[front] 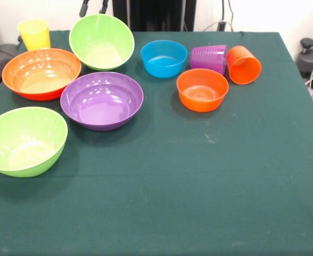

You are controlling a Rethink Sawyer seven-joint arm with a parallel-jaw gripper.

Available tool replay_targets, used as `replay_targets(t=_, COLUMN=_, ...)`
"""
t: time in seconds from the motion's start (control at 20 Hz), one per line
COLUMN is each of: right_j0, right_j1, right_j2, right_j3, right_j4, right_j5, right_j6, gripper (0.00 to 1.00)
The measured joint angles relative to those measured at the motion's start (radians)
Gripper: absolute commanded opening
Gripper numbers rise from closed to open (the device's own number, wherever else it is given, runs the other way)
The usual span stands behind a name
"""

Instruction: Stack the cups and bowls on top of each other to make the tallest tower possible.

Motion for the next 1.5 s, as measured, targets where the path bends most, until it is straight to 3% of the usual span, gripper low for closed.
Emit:
replay_targets(t=0.55, right_j0=0.022, right_j1=0.000, right_j2=0.034, right_j3=0.022, right_j4=0.000, right_j5=0.240, right_j6=0.034, gripper=1.00)
replay_targets(t=1.5, right_j0=0.037, right_j1=-0.009, right_j2=0.040, right_j3=0.022, right_j4=0.007, right_j5=0.247, right_j6=0.048, gripper=1.00)
